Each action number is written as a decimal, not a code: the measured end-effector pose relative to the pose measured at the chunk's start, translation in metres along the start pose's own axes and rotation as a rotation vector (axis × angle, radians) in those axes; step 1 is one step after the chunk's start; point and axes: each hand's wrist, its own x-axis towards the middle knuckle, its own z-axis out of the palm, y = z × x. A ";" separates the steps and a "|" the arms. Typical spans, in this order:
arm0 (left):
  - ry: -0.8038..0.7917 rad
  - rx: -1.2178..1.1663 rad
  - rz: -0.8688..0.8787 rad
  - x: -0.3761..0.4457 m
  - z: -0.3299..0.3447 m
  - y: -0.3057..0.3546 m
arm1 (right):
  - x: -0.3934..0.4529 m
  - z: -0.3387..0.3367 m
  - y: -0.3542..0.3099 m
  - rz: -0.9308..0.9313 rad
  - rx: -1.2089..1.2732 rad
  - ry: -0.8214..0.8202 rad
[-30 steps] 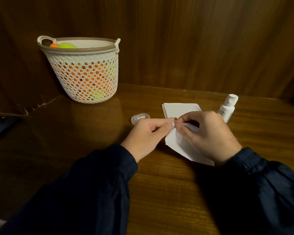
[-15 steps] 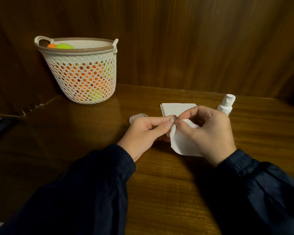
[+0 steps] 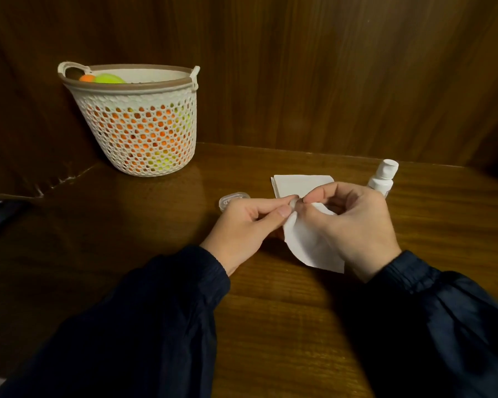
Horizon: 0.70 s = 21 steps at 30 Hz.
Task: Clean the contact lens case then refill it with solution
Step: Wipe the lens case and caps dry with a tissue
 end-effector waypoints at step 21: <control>-0.014 -0.096 -0.051 -0.001 0.005 0.004 | -0.001 0.002 -0.007 -0.079 -0.165 0.041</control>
